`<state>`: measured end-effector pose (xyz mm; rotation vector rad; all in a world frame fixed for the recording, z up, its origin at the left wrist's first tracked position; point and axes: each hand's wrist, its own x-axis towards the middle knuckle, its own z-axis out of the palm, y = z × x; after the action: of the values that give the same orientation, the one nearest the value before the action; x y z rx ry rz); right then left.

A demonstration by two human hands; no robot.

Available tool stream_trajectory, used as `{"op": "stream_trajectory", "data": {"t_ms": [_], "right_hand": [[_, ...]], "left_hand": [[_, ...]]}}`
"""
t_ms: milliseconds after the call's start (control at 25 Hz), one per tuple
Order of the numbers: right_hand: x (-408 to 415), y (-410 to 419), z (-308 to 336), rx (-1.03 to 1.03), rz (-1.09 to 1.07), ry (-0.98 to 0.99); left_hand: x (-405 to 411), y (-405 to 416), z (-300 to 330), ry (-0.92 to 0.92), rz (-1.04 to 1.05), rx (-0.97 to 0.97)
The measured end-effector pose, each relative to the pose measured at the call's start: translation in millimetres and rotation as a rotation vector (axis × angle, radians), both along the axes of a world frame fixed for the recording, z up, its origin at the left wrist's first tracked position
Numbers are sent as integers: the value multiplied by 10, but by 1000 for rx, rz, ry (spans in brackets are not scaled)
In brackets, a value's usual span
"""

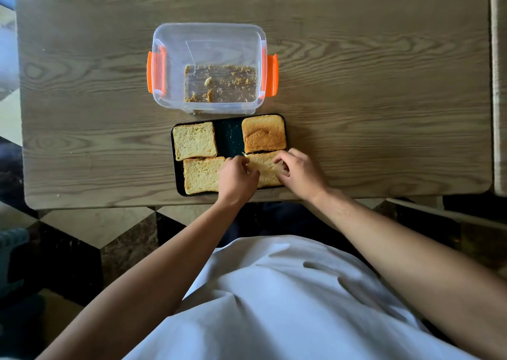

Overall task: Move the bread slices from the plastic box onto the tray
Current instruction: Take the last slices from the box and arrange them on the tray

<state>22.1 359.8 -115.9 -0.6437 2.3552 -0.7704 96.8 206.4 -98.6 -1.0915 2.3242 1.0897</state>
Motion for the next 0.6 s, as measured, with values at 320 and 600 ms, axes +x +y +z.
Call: {"op": "stream_trajectory", "data": {"t_ms": [320,600], "right_hand": [[21,17,-49,30,103,-8],[25,50,3,74,143,46]], "left_hand": [[45,57,21,-9,-43,-47],[257,-61,-82,151,-345,-118]]}}
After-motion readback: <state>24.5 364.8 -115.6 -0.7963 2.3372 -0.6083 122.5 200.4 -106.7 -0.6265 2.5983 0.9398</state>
